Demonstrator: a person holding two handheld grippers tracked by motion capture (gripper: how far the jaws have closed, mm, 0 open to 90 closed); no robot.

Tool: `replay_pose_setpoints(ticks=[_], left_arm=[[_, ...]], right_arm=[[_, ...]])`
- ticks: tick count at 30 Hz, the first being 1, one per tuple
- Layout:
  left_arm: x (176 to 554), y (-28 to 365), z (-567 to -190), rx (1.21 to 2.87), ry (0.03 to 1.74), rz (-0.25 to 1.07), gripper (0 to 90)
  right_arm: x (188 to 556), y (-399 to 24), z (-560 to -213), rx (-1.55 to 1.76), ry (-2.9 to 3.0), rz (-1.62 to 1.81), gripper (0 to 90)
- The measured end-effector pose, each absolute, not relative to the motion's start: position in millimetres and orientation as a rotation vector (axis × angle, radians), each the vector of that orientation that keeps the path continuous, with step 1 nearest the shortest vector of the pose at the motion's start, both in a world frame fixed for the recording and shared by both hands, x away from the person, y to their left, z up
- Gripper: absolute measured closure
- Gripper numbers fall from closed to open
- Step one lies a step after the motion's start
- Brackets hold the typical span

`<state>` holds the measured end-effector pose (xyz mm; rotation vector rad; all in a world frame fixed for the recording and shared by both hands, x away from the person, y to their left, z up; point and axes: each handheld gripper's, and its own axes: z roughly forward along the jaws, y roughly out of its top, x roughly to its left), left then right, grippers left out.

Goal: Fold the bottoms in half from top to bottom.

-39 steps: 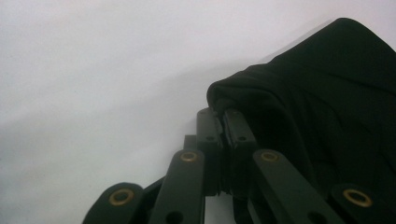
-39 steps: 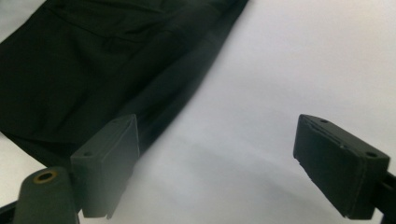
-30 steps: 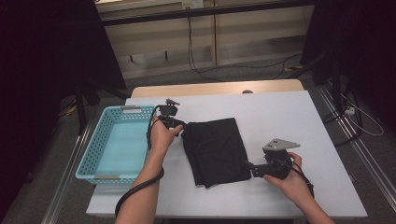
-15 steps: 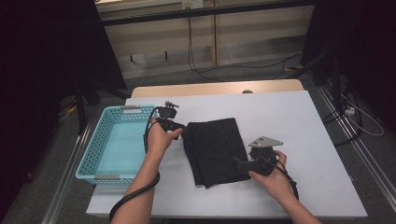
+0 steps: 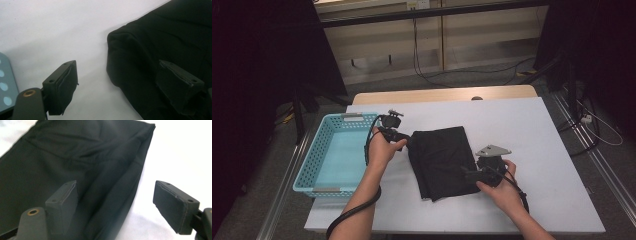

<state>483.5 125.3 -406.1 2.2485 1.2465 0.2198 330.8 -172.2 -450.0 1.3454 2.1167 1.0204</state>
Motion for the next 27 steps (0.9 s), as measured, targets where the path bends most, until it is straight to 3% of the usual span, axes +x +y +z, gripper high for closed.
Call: replay_pose_setpoints(ticks=[27], left_arm=[[478, 123, -405, 2.263, 1.207, 0.234, 16.9]], right_arm=[[321, -180, -463, 1.453, 2.150, 1.010, 24.3]])
